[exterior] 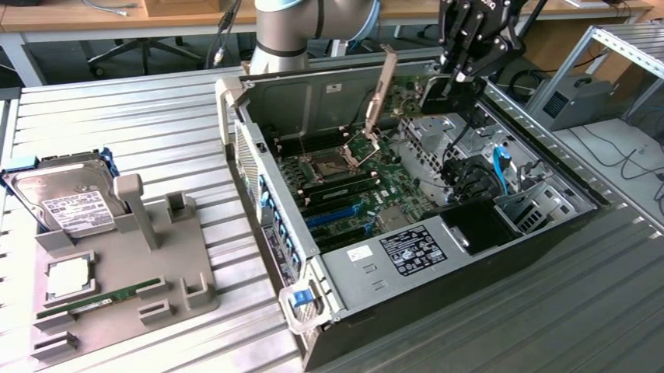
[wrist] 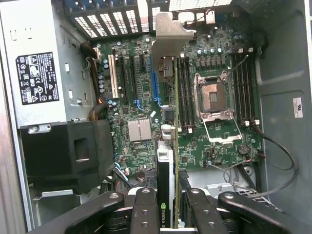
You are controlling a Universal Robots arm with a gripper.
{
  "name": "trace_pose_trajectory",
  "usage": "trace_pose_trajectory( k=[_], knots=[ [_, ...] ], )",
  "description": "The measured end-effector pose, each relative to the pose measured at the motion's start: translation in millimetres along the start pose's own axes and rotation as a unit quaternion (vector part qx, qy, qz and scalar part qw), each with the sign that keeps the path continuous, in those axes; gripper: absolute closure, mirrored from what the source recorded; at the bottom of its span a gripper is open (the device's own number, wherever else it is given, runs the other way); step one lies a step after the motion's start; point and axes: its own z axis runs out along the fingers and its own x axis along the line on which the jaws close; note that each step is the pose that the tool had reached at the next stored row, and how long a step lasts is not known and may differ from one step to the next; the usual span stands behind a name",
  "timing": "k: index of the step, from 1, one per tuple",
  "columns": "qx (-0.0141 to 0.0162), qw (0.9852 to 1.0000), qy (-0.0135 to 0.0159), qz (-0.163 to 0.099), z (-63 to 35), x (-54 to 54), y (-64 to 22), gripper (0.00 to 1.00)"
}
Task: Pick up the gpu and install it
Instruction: 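Insert the gpu into the slot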
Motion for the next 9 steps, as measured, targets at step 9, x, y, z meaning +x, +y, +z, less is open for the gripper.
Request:
trace_pose_trajectory(
  k=[9],
  knots=[
    [0.0085, 0.9998, -0.0151, -0.001, 4.0, 0.6, 4.6, 0.73]
  ],
)
